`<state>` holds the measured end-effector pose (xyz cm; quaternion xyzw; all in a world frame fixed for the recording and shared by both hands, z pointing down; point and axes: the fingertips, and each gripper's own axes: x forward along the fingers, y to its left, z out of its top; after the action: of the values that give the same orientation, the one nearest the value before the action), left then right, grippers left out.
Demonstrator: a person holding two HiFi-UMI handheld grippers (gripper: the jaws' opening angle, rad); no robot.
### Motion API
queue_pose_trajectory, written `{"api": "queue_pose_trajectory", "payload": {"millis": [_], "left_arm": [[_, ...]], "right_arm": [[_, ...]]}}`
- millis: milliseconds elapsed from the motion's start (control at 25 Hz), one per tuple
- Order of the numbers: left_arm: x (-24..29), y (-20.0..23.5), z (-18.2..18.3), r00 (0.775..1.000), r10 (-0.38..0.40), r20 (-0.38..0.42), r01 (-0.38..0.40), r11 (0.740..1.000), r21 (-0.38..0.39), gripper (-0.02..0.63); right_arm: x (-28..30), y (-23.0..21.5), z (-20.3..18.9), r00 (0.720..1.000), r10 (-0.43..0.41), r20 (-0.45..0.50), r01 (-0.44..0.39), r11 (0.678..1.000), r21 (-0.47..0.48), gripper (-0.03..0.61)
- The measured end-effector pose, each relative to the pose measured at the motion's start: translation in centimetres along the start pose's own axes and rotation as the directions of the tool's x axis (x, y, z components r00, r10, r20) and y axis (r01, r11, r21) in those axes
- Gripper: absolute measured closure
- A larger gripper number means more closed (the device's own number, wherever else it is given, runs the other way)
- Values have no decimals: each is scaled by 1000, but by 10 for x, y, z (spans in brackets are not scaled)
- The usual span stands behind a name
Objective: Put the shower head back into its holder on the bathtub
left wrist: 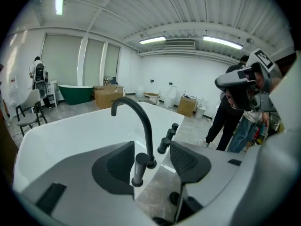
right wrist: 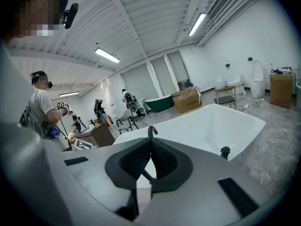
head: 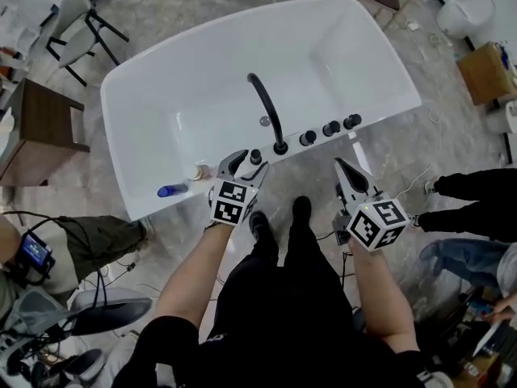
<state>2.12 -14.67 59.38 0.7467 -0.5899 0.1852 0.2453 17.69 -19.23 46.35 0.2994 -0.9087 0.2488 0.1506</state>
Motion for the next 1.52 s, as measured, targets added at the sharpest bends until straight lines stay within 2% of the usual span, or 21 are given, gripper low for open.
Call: {"api": "queue_pose_trajectory", "payload": {"millis": [200,560,880,1040,1280,1520], "left_arm": [[-8,2,32,997,7,81,-4,999,-36,385],[-85,-16,96,984,59,170,-57,998,-20,443],[-123,-52,143,967,117,225,-112,993,-36,469],[-142,-81,166,953,138,271,-136,990,-28,485],[-146,-134,200,923,191,334,-191,981,-34,513],[-136,-82,246,901,189,391,-199,980,-14,533]], "right_arm": [[0,-1,13,999,13,29,-13,1000,-12,565],[-39,13,41,994,35,99,-31,999,-42,561],[-90,-14,59,986,58,156,-53,998,-36,558],[-126,-33,71,981,69,183,-53,995,-90,557],[-178,-92,98,971,97,220,-62,985,-162,558],[-149,-93,151,953,56,297,-5,986,-168,565]]}}
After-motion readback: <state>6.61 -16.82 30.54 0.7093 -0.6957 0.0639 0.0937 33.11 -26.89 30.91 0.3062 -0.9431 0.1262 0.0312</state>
